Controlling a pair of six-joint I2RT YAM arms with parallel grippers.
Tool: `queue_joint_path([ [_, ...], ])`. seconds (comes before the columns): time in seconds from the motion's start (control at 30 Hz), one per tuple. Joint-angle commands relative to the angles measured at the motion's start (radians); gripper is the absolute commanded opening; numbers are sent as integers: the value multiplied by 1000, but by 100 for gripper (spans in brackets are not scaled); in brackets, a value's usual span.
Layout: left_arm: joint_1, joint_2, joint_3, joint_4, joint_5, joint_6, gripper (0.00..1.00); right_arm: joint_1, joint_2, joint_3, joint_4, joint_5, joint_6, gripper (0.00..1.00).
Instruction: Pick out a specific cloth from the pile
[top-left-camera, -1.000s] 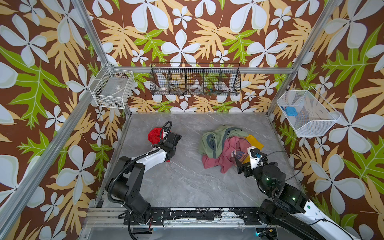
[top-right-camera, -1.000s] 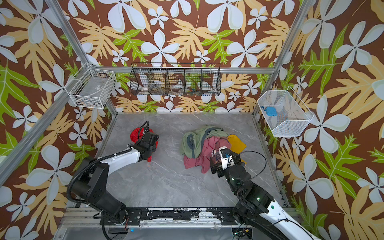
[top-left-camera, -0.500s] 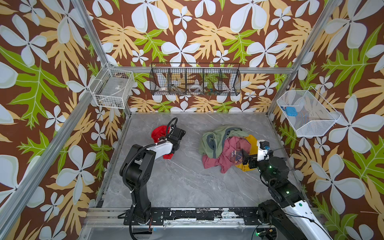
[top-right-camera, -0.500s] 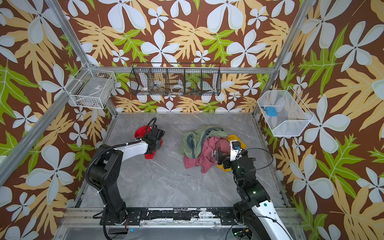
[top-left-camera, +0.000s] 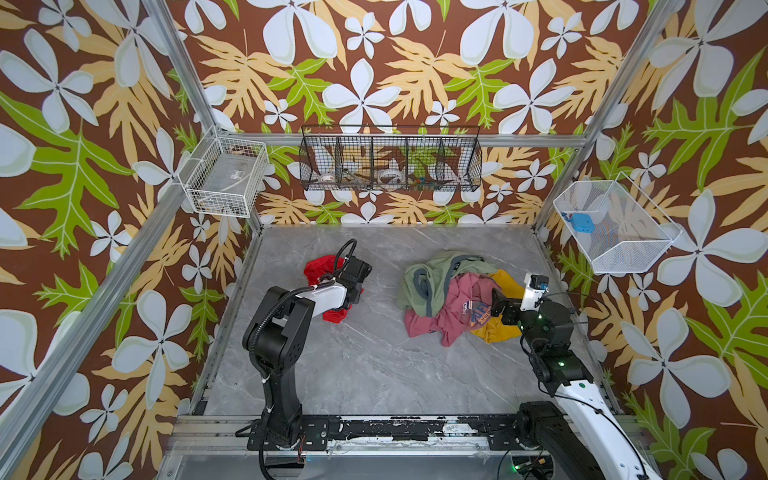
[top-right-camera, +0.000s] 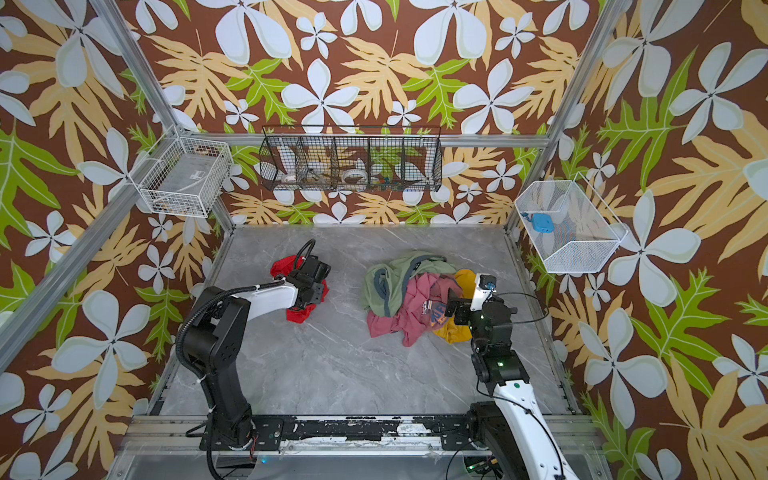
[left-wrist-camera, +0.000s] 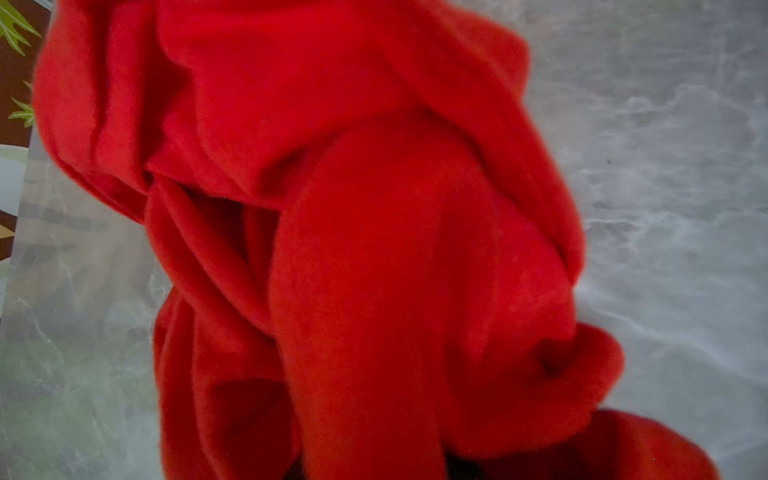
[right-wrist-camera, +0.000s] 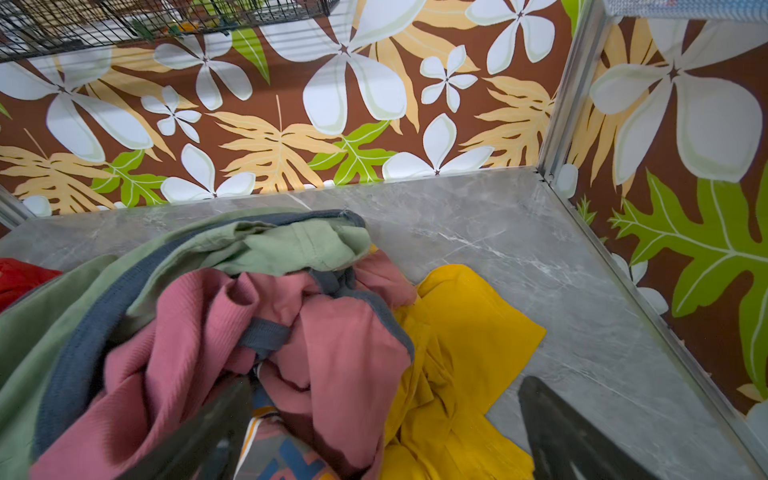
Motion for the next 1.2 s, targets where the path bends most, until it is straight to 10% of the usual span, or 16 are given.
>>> queue_joint_path([
  [0.0, 2, -48, -19, -6, 12, -20, 100, -9, 28, -27, 146, 46, -18, 99],
  [1.17, -49, -796, -515, 270, -131, -164, 100, -154, 358, -238, 729, -2, -70, 100],
])
